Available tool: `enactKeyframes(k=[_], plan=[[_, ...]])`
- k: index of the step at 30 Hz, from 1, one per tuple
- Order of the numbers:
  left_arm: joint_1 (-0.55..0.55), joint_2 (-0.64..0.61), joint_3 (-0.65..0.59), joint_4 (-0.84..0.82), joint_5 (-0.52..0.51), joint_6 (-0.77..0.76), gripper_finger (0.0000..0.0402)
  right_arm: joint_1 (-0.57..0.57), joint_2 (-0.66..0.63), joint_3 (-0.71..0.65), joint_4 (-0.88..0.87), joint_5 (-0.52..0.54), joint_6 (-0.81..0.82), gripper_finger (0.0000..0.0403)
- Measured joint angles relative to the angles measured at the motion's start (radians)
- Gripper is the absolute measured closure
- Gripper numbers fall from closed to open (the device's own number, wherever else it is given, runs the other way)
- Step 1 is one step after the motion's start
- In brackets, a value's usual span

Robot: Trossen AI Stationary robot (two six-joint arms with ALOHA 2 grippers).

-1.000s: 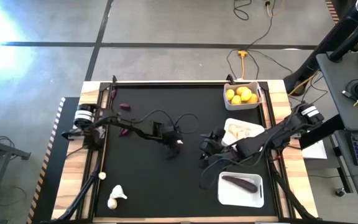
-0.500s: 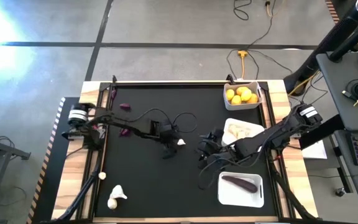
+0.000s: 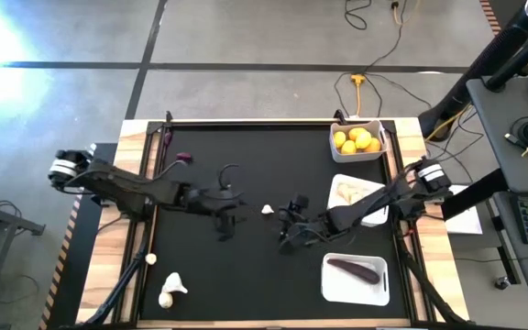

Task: Sort produce into baskets
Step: Put the garlic into the top white bin

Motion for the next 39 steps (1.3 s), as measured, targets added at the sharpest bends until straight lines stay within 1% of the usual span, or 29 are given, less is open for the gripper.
enactKeyframes(k=[3,5,7,9,13,15,17,20,22,24,31,36,39], plan=[[-0.005,-0.046,-0.127,0.224,-0.022,-0.025,0.0179,-0.051,0.044,0.001,0.095,-0.030,-0.043,0.0082],[-0.005,-0.057,-0.192,0.362,-0.051,-0.030,0.0180,-0.081,0.065,0.001,0.116,-0.036,-0.061,0.0082],[-0.004,-0.066,-0.241,0.437,-0.060,-0.030,0.0180,-0.109,0.080,0.001,0.133,-0.038,-0.067,0.0082],[-0.004,-0.072,-0.261,0.441,-0.060,-0.040,0.0180,-0.138,0.089,0.001,0.132,-0.061,-0.065,0.0084],[-0.004,-0.080,-0.286,0.438,-0.057,-0.056,0.0180,-0.188,0.116,0.001,0.157,-0.211,-0.051,0.0097],[-0.004,-0.081,-0.289,0.438,-0.055,-0.058,0.0180,-0.201,0.143,0.001,0.169,-0.237,-0.050,0.0105],[-0.004,-0.078,-0.281,0.441,-0.055,-0.064,0.0180,-0.203,0.172,0.000,0.178,-0.238,-0.056,0.0115],[-0.004,-0.072,-0.262,0.439,-0.055,-0.064,0.0180,-0.205,0.212,0.001,0.239,-0.239,-0.066,0.0134],[-0.004,-0.072,-0.253,0.431,-0.055,-0.064,0.0180,-0.206,0.232,0.002,0.283,-0.239,-0.066,0.0149],[-0.004,-0.069,-0.238,0.414,-0.053,-0.064,0.0180,-0.206,0.239,0.003,0.289,-0.239,-0.070,0.0166],[-0.007,-0.069,-0.215,0.392,-0.067,-0.047,0.0180,-0.208,0.232,0.004,0.279,-0.242,-0.072,0.0236],[-0.015,-0.078,-0.206,0.392,-0.067,-0.045,0.0180,-0.201,0.215,0.001,0.275,-0.176,-0.082,0.0289],[-0.016,-0.083,-0.204,0.377,-0.067,-0.045,0.0180,-0.186,0.155,0.001,0.224,-0.162,-0.092,0.0310]])
